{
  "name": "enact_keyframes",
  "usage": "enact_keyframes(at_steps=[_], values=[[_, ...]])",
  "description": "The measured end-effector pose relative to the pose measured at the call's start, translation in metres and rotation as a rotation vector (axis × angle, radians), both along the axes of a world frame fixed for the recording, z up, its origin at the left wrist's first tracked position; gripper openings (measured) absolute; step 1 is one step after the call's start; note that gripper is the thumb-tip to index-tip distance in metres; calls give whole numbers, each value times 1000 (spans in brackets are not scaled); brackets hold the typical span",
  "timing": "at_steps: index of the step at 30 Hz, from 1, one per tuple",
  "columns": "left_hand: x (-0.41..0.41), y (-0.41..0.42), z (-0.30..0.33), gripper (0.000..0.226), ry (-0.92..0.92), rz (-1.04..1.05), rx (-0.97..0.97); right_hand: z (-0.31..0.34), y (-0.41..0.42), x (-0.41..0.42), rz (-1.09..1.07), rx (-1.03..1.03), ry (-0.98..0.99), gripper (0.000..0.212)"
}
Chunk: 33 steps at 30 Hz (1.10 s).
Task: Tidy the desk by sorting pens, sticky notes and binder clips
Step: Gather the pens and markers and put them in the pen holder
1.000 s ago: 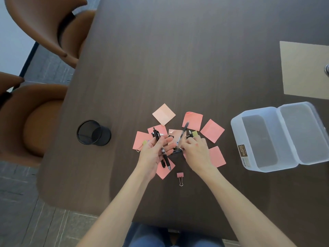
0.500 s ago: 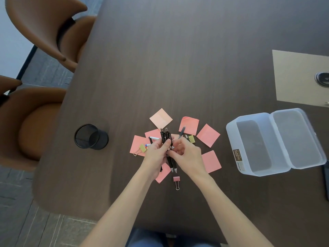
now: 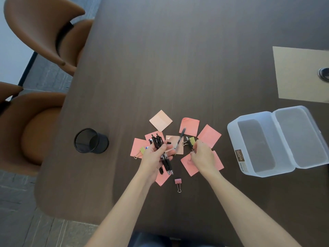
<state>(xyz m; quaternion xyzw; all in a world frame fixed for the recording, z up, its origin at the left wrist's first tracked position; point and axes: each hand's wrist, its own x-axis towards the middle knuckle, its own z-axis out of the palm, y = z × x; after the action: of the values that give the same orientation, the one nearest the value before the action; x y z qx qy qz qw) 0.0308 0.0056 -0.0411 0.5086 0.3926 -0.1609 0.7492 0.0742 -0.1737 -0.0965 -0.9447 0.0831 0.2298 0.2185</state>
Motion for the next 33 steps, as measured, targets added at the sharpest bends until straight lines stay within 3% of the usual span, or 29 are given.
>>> enact_keyframes(at_steps=[3, 9, 18, 20, 23, 26, 29, 33], values=[[-1, 2, -2, 28, 11, -25, 6, 13, 0, 4, -32, 56, -38, 11], [2, -3, 2, 32, -32, -58, -57, 71, 24, 1, -94, 526, -55, 15], [7, 8, 5, 20, -13, -63, -53, 59, 57, -4, -129, 687, 78, 10], [6, 16, 4, 20, -2, -42, -33, 55, 57, 4, -217, 632, 71, 12], [2, 27, 3, 15, 9, 5, -31, 39, 58, 22, -283, 373, 38, 18], [-2, 36, 5, 18, 6, 39, -20, 22, 64, 36, -222, 203, 62, 25], [-4, 42, 7, 19, 5, 91, -47, 12, 69, 45, -135, 49, 71, 11], [-7, 52, 5, 21, 11, 136, -67, 5, 69, 48, -131, 9, 58, 11]])
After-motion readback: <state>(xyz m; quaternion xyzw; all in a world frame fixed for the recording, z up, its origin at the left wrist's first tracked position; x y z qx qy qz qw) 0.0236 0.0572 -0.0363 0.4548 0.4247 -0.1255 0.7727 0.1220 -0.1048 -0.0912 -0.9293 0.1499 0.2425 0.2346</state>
